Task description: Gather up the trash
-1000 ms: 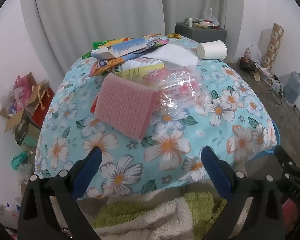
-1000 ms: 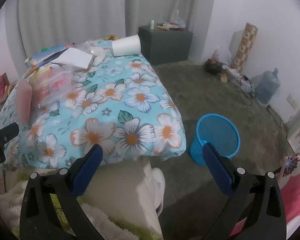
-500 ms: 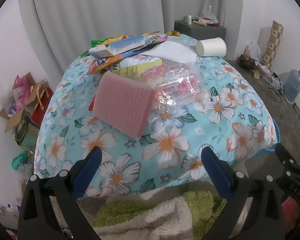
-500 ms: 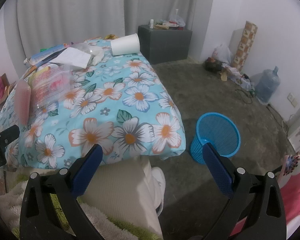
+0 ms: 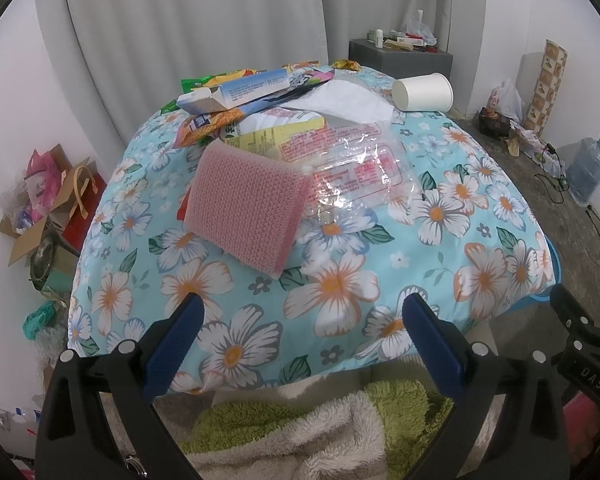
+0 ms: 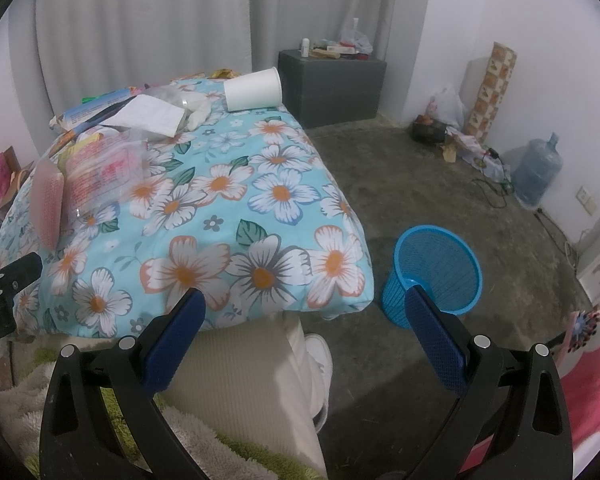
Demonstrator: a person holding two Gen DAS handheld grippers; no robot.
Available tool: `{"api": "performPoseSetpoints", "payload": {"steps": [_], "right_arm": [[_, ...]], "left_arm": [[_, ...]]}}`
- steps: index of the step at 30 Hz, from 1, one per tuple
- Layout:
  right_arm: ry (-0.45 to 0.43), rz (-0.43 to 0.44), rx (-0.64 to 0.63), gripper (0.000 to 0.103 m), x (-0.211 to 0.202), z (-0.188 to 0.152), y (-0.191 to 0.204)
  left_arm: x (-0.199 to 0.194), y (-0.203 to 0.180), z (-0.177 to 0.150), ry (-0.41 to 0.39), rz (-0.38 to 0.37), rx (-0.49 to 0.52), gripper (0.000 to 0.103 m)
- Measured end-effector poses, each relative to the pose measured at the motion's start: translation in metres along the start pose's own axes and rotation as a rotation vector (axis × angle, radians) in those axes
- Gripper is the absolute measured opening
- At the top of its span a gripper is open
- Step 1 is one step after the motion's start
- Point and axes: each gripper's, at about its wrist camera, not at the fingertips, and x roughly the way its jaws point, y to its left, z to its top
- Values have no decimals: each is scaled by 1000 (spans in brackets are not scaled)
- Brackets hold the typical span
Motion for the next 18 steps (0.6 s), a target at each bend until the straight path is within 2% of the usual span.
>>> {"api": "performPoseSetpoints", "payload": {"steps": [18], "right_arm": [[2, 13, 6, 95, 0, 1, -1]], "left_arm": [[1, -1, 0, 10, 13, 11, 97]]}}
